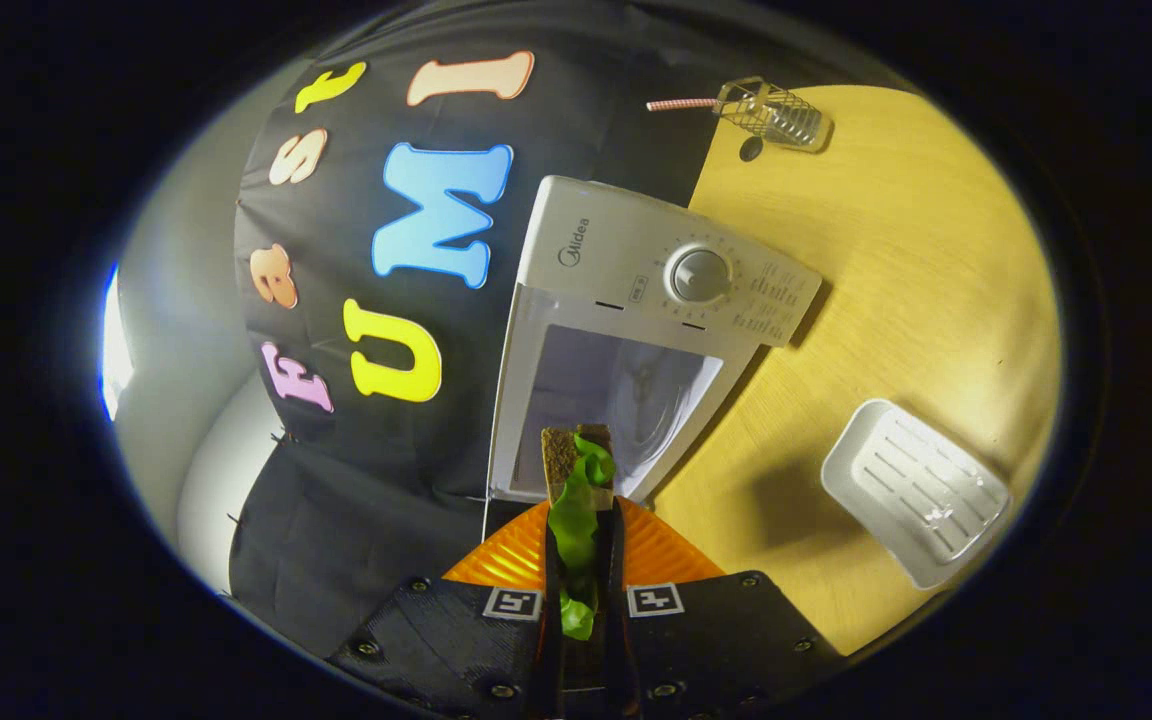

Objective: Open the microwave, put the food inside, and close the microwave door.

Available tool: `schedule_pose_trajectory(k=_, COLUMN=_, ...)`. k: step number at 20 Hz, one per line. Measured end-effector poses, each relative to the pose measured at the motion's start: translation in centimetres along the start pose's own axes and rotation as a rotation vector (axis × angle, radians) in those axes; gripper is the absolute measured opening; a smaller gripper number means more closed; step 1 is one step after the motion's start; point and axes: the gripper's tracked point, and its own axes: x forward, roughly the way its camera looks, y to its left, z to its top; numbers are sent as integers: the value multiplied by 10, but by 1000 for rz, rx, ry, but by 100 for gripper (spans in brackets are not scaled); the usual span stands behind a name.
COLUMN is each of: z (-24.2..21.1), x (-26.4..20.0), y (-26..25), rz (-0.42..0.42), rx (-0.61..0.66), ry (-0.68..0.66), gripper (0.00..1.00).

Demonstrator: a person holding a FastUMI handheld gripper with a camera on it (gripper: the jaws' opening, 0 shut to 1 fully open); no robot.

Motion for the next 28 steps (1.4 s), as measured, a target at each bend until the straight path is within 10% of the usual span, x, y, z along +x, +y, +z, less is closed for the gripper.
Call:
schedule_pose_trajectory(k=11, z=16, x=105, y=-17, rz=41, rx=243, ry=-293, gripper=17)
schedule_pose_trajectory(k=28, z=50, x=225, y=-47, rz=-24, rx=269, ry=-548, gripper=17)
